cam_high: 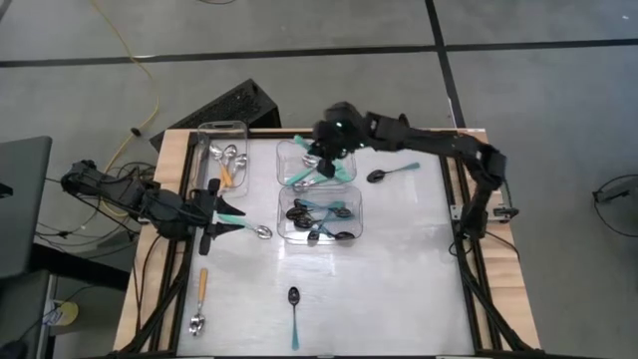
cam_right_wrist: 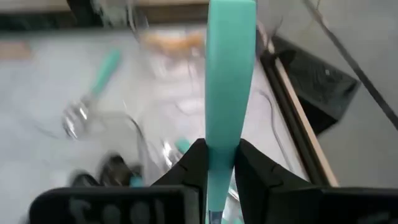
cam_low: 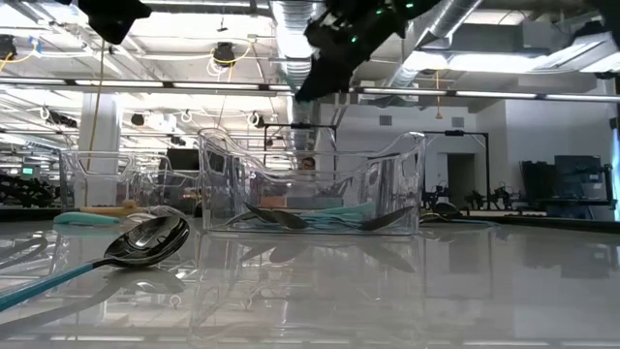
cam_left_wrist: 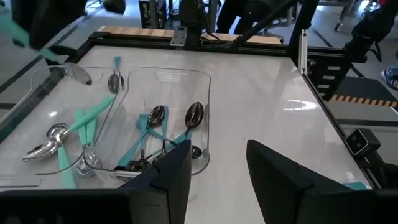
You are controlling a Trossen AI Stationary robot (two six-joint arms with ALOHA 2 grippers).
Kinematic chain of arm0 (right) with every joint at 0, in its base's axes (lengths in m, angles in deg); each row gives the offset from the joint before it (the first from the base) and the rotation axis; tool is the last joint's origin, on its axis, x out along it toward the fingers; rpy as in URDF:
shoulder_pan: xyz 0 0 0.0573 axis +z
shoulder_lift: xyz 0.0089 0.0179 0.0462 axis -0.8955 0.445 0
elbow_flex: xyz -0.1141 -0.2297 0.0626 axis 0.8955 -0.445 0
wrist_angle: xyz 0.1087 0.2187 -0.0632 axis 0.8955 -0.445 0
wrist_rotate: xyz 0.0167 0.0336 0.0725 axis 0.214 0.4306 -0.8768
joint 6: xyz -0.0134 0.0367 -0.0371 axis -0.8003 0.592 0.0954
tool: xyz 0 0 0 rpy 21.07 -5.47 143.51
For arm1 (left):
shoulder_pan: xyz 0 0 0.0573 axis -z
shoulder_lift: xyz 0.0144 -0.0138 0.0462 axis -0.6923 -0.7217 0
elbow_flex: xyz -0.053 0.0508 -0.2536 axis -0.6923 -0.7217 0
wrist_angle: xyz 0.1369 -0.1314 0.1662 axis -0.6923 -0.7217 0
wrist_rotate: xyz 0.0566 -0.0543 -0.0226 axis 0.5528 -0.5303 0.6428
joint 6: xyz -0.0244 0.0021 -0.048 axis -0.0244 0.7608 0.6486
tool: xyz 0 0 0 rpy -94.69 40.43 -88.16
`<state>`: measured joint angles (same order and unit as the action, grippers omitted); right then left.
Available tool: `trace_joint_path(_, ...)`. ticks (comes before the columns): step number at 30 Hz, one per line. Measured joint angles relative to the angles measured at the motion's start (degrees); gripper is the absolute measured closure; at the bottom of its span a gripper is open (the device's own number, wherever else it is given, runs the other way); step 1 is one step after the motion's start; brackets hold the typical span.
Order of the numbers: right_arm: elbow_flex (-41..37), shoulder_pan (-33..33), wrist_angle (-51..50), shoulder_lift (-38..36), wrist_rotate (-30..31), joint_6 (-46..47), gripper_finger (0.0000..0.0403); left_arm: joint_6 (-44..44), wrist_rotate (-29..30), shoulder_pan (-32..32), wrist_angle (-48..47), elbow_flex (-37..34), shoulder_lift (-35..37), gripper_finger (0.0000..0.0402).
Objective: Sort silverware by color (type)
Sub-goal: Put the green spoon into the top right transparent bin
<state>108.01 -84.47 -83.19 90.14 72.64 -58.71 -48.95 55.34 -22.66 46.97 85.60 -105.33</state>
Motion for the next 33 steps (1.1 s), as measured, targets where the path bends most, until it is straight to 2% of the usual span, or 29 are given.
trace_joint_path(6,12.2,-1.0,-14.0,11.2,3.1,-9.4,0.0325,0.7,0.0,0.0,-0.1,0.0,0.0,0.0263)
trace_joint_path(12,19.8,-0.8,-22.6,20.2,5.7,-12.9,0.0325,0.8,0.0,0.0,-0.2,0.0,0.0,0.0263)
trace_joint_path(20,23.8,-0.5,-25.7,25.8,7.8,-15.1,0.0325,0.8,0.1,0.0,-1.8,0.0,0.0,0.0263)
trace_joint_path(26,23.7,-0.5,-24.7,25.9,8.2,-14.9,0.0325,0.8,0.1,0.0,-2.0,0.0,0.0,0.0263)
trace_joint_path(28,23.7,-0.3,-24.5,25.9,8.9,-14.3,0.0299,0.8,0.1,0.0,-2.1,0.0,0.0,0.0263)
trace_joint_path(33,23.7,-0.1,-24.7,25.9,8.9,-14.0,0.0188,0.8,0.1,0.0,-2.5,0.0,0.0,0.0263)
